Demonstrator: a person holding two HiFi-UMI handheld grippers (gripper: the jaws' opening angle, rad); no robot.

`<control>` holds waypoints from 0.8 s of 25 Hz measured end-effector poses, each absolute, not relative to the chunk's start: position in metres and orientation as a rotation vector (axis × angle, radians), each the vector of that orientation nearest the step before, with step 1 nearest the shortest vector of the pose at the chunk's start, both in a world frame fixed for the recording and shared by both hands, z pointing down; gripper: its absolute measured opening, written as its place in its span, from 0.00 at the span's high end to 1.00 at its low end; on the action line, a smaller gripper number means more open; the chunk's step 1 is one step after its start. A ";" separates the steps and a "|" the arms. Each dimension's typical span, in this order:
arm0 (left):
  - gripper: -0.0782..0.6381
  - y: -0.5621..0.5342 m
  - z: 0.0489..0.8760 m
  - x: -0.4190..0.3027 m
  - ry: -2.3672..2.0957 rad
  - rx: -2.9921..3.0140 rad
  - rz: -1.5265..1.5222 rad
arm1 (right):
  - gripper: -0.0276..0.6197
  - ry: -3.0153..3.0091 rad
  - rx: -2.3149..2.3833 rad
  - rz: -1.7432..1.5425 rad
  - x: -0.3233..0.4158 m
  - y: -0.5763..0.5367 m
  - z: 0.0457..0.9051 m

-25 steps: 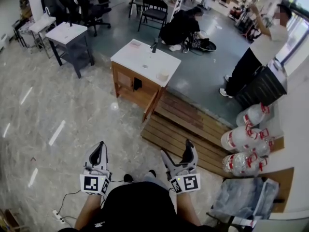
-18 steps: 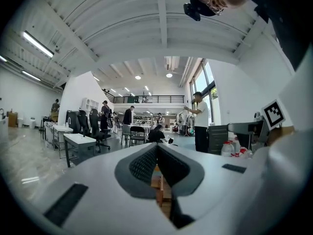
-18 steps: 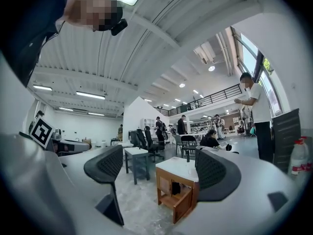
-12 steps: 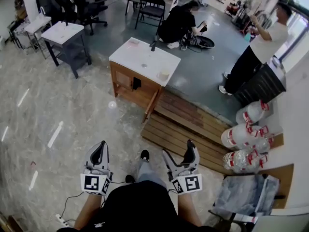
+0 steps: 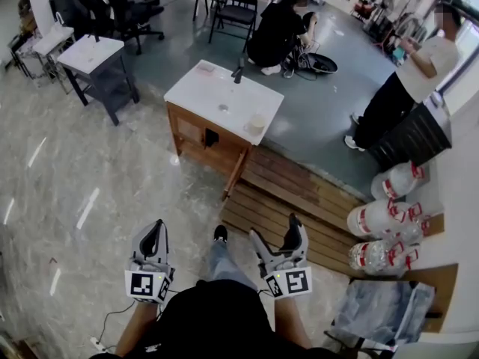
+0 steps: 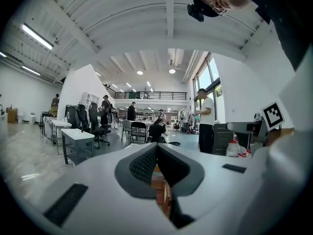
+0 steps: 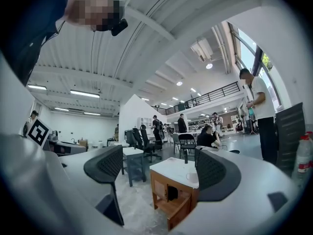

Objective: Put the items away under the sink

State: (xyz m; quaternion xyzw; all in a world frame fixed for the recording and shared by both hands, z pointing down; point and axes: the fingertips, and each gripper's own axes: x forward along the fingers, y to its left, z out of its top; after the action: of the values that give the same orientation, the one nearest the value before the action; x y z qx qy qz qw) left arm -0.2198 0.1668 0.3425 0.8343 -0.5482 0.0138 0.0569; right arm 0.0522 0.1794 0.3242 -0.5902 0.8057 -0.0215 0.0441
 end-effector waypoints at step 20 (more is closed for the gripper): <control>0.88 -0.072 0.325 -0.140 -1.645 2.539 0.105 | 0.26 2.458 -1.786 -0.185 0.111 -0.039 0.338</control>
State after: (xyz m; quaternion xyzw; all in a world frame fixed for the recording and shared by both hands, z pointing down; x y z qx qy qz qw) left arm -0.1397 -0.0723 0.3246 0.8374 -0.5425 0.0347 0.0570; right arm 0.1114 -0.0395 0.3381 -0.5861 0.8065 -0.0607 0.0490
